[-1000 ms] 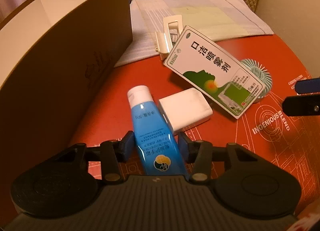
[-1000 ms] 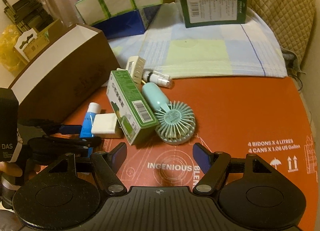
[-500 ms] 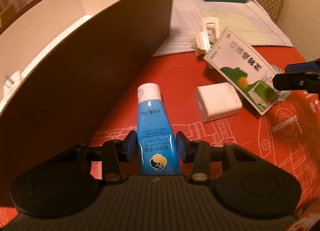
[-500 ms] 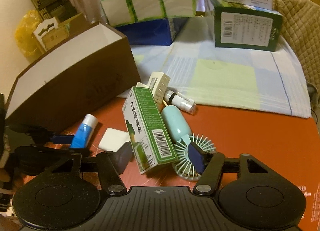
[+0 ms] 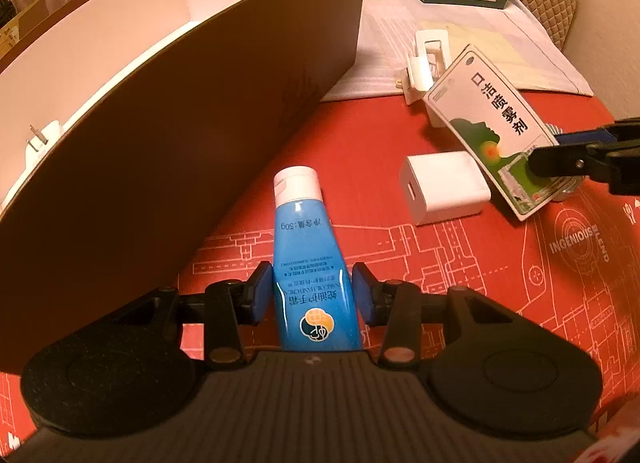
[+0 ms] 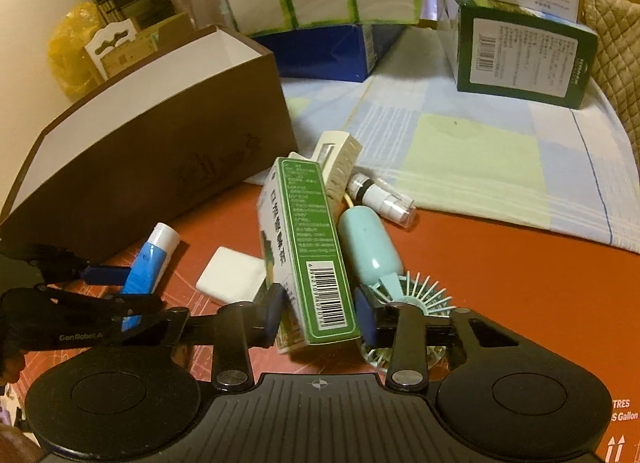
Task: Organize rigid objects
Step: 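Lift the blue tube with the left tool while the right tool lifts the green box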
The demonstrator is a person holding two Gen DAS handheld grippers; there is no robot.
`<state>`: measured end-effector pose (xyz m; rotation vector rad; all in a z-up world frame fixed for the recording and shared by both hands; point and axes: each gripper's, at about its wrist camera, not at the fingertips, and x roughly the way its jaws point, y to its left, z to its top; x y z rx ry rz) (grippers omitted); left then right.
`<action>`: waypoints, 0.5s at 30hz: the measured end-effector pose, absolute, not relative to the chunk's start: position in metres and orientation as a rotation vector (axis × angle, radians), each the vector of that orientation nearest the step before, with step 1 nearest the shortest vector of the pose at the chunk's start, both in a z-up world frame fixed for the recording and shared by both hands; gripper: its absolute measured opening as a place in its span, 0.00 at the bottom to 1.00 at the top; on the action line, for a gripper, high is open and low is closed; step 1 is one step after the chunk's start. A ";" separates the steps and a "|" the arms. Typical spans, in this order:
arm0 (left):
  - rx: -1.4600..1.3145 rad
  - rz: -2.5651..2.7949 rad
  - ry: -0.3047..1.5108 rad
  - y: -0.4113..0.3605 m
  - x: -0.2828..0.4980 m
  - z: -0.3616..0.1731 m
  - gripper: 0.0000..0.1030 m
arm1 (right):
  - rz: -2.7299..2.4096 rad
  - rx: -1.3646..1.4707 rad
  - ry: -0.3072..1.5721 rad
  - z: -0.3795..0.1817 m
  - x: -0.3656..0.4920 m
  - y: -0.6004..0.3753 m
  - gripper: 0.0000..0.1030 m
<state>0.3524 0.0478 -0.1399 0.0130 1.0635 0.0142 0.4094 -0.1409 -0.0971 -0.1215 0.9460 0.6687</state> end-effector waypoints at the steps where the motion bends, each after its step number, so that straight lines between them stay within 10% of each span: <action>1: 0.014 0.015 1.064 0.048 0.351 -0.140 0.38 | 0.671 -0.117 0.948 -0.096 0.407 -0.142 0.30; 15: 0.046 -0.030 1.063 0.043 0.323 -0.137 0.38 | 0.618 -0.150 1.038 -0.085 0.353 -0.157 0.26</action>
